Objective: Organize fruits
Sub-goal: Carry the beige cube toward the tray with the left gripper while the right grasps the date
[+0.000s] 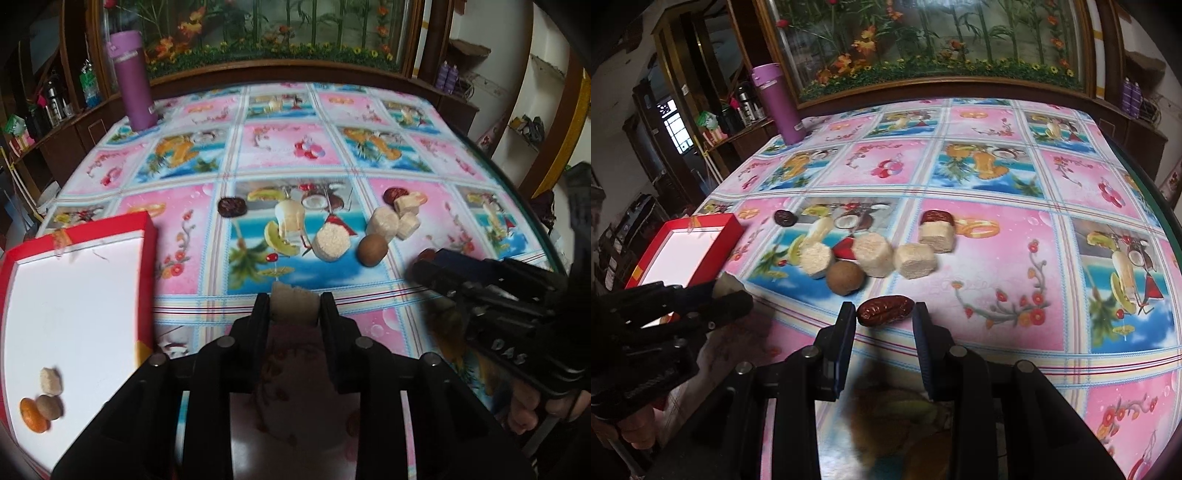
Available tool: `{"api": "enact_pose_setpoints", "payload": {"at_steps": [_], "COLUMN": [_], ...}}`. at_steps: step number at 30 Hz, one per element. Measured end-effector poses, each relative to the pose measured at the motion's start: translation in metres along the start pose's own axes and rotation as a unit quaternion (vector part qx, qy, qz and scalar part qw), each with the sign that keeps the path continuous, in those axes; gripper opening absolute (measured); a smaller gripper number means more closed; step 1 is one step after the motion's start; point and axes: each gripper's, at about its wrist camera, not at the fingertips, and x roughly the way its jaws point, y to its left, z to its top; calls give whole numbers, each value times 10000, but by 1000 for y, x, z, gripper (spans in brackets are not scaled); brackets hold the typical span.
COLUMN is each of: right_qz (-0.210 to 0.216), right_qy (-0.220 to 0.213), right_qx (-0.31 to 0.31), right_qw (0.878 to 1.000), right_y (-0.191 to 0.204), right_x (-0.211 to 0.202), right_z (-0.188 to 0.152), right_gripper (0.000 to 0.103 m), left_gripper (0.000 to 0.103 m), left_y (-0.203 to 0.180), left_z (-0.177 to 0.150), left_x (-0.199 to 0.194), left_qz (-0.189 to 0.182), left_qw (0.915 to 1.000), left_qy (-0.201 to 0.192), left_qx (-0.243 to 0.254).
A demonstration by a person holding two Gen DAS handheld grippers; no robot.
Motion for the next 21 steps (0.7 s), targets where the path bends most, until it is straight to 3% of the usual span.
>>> {"api": "enact_pose_setpoints", "payload": {"at_steps": [7,12,21], "right_qz": [259,562,1053], "right_qy": [-81,-147,-161], "right_qx": [-142,-300,-849], "right_qw": [9995,9979,9907], "right_y": [28,65,145], "right_x": [-2,-4,3], "right_z": [-3,-3,-2], "right_gripper": [30,30,30], "left_gripper": [29,29,29], "left_y": [19,41,101], "left_z": [-11,-23,-52], "left_x": [-36,-57,-71], "left_qz": [111,608,1237], "left_qw": [9991,9959,9867], "left_qy": [-309,-535,-554], "left_qx": [-259,-403,-895]}}
